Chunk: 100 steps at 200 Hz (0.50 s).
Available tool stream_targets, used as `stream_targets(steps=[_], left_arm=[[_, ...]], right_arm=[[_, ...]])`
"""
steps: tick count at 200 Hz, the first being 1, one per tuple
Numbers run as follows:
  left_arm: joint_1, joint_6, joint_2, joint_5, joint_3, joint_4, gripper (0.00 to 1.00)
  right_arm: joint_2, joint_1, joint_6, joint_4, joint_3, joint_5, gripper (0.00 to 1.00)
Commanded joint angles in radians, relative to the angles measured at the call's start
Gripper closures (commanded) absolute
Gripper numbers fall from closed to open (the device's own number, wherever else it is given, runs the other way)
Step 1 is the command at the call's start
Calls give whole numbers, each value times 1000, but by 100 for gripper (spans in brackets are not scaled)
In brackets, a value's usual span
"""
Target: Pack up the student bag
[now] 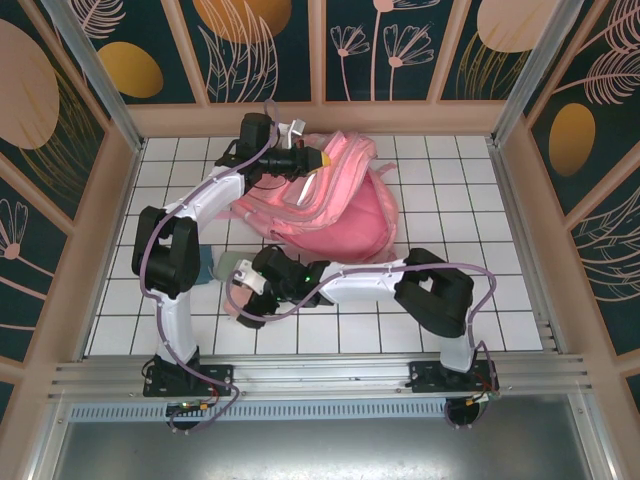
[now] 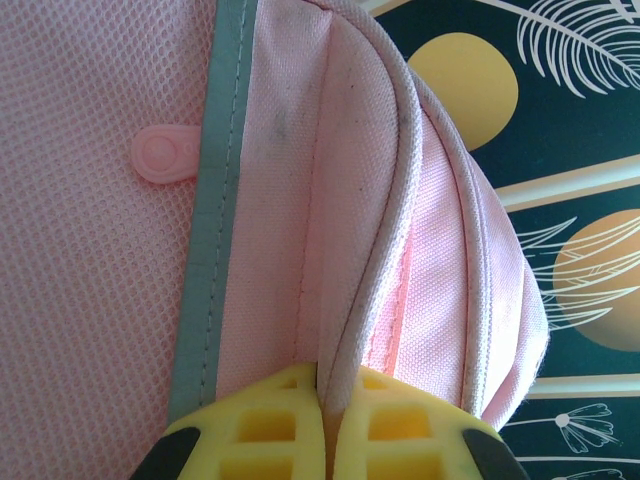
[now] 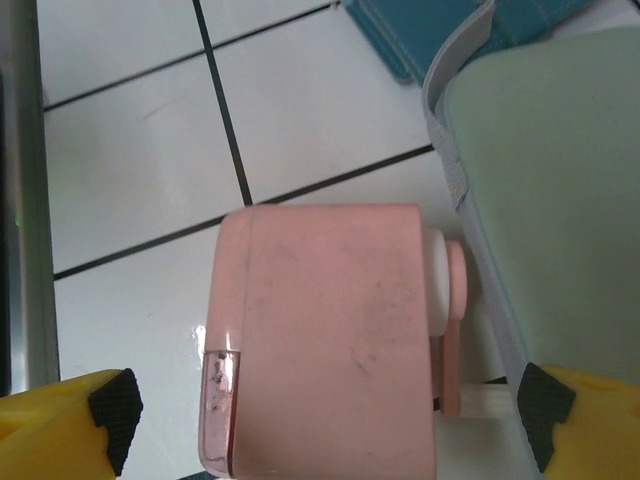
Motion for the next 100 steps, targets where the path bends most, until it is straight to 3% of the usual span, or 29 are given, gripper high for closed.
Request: stream_targets(steps=[1,64,100], left_arm=[[19,-20,-20,-36,-14,20,100],[20,-28,-16,-28,-16,29,100],[20,-36,-12,-21,-19,38,100]], right_arm=[[32,4,-34,-22,45,-44,1],[116,7,-67,-48,116,-50,4],[159,7,-92,-69,157,-41,15]])
